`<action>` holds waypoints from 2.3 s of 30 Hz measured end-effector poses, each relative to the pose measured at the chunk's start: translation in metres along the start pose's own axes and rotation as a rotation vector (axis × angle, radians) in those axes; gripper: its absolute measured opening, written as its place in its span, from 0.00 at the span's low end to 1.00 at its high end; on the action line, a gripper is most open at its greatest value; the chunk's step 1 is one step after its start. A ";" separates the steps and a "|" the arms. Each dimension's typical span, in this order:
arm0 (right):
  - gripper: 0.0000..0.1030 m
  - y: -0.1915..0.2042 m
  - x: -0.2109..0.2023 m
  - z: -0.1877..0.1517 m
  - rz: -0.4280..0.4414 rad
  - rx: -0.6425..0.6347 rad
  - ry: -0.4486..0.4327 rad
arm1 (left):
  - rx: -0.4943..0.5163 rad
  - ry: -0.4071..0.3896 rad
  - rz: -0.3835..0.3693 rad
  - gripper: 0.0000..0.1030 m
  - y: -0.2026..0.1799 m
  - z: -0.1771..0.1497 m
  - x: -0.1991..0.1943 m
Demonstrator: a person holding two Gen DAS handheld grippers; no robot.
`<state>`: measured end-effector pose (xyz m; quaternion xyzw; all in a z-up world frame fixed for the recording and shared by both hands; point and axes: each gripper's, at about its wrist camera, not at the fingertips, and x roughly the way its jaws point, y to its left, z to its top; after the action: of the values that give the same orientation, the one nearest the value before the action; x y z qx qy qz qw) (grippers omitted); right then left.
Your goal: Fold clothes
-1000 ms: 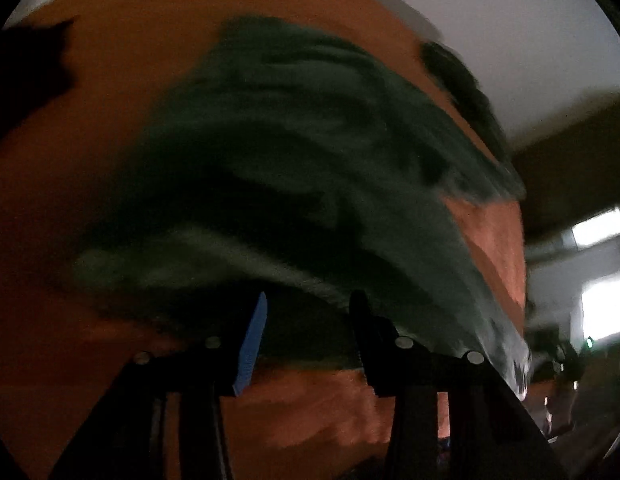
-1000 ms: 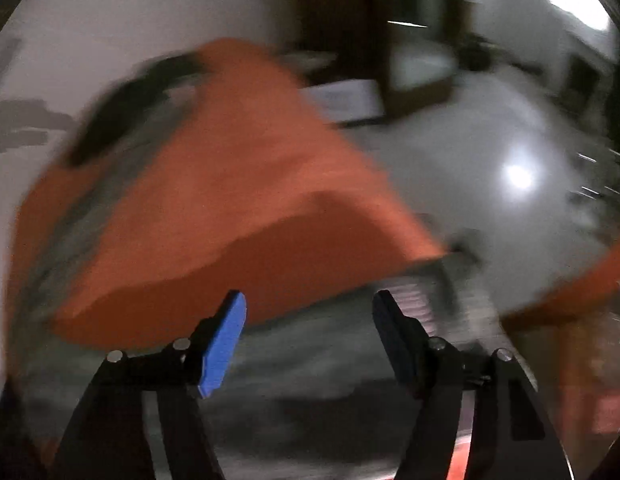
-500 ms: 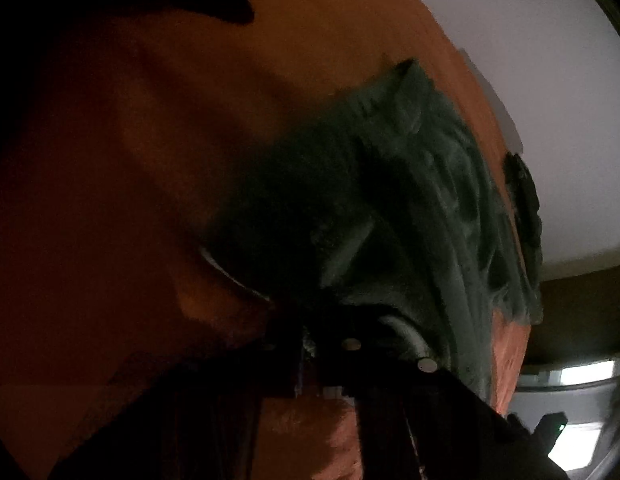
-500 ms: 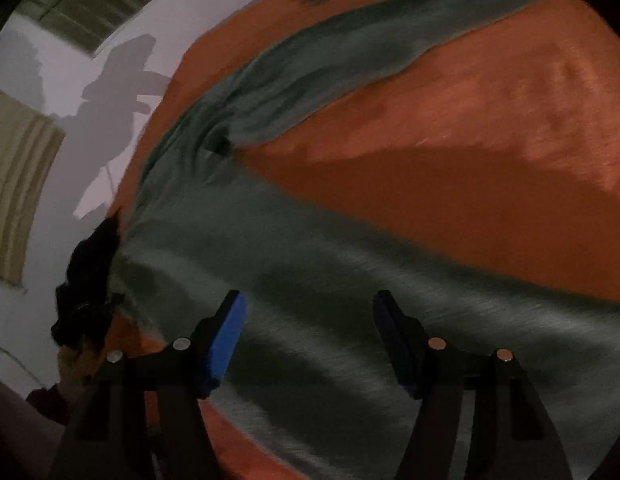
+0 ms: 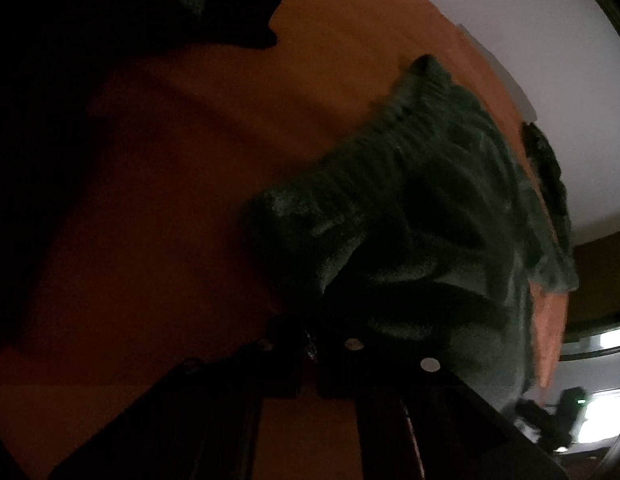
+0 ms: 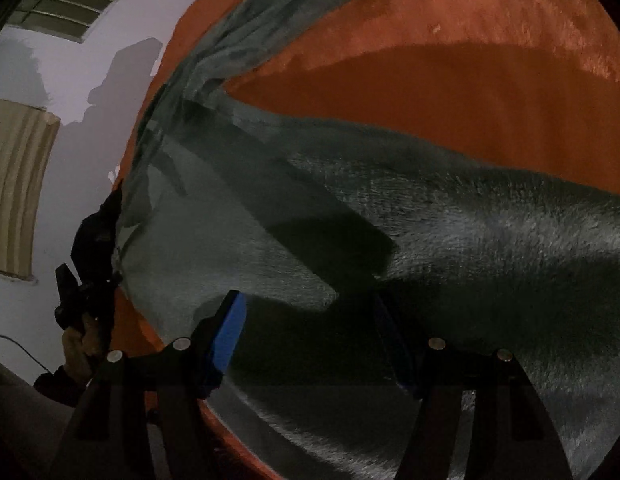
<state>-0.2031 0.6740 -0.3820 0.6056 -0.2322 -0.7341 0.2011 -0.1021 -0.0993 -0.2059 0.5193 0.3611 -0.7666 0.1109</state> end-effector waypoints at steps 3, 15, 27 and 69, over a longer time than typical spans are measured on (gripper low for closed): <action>0.63 0.002 0.002 -0.001 -0.005 -0.013 0.002 | -0.029 -0.042 -0.028 0.27 0.001 0.008 -0.016; 0.64 0.006 0.003 -0.004 -0.015 -0.049 -0.017 | -0.060 -0.069 0.026 0.24 -0.009 0.042 0.015; 0.64 0.000 -0.003 -0.004 0.028 -0.024 -0.050 | -0.029 -0.120 0.177 0.21 -0.019 0.051 0.026; 0.64 -0.101 -0.077 0.137 0.068 0.284 -0.103 | 0.241 -0.208 0.064 0.05 -0.193 0.264 0.129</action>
<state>-0.3244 0.8136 -0.3578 0.5813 -0.3642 -0.7166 0.1258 -0.4523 -0.1117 -0.1814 0.4578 0.2362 -0.8501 0.1091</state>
